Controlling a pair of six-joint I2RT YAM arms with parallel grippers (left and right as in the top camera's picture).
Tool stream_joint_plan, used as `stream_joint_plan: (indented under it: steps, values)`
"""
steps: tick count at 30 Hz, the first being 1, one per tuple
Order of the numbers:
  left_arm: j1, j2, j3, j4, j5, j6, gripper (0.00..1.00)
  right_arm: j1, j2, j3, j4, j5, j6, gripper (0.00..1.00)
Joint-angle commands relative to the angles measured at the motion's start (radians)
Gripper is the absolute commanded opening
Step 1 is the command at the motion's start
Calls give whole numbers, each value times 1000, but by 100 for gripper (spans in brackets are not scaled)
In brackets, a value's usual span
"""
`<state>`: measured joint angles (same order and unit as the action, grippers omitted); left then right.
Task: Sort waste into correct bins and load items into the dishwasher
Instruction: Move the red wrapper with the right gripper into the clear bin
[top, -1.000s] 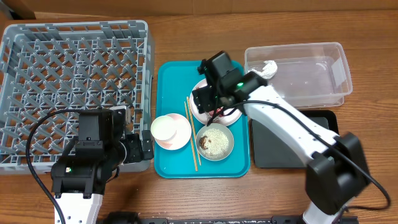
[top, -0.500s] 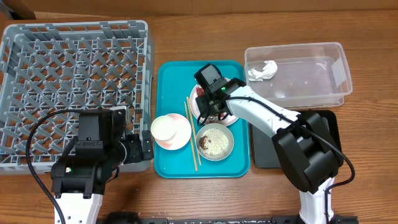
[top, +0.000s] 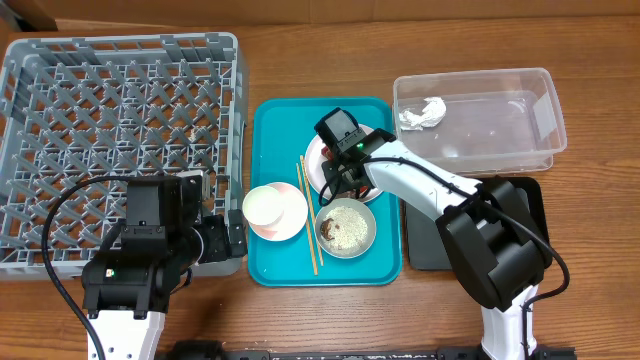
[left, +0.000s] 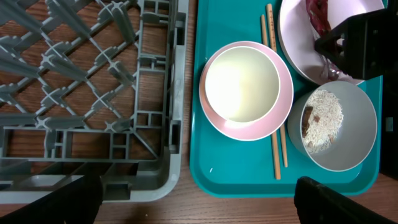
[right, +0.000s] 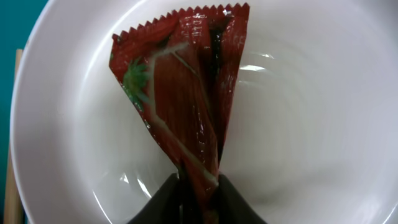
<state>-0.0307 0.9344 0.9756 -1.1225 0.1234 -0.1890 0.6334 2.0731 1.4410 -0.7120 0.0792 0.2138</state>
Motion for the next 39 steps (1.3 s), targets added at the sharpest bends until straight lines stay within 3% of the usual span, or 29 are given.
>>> stream_joint_plan:
  steps: [1, 10, 12, 15, 16, 18, 19, 20, 21, 27, 32, 39]
  values:
    - [6, 1, 24, 0, 0, -18, 100, -24, -34, 90, -39, 24, 8, 5]
    - [6, 1, 24, 0, 0, -18, 100, -201, -232, 167, -98, 52, 248, 4]
    - [6, 1, 24, 0, 0, -18, 100, -281, -243, 166, -132, 51, 348, 17]
    - [6, 1, 24, 0, 0, -18, 100, -354, -235, 149, -157, 51, 412, 17]
    - [6, 1, 24, 0, 0, -18, 100, -371, -231, 143, -157, 49, 421, 21]
    - [6, 1, 24, 0, 0, -18, 100, -401, -229, 129, -141, 30, 419, 46]
    - [6, 1, 24, 0, 0, -18, 100, -410, -229, 128, -135, 24, 418, 54]
    - [6, 1, 24, 0, 0, -18, 100, -422, -229, 130, -127, 21, 387, 75]
    - [6, 1, 24, 0, 0, -18, 100, -433, -238, 141, -133, 2, 338, 87]
    - [6, 1, 24, 1, 0, -18, 100, -438, -338, 179, -220, -113, 221, 89]
    - [6, 1, 24, 1, 0, -17, 100, -418, -495, 168, -415, -178, 172, 90]
    - [6, 1, 24, 1, 0, -18, 100, -259, -648, 42, -476, -180, 103, 90]
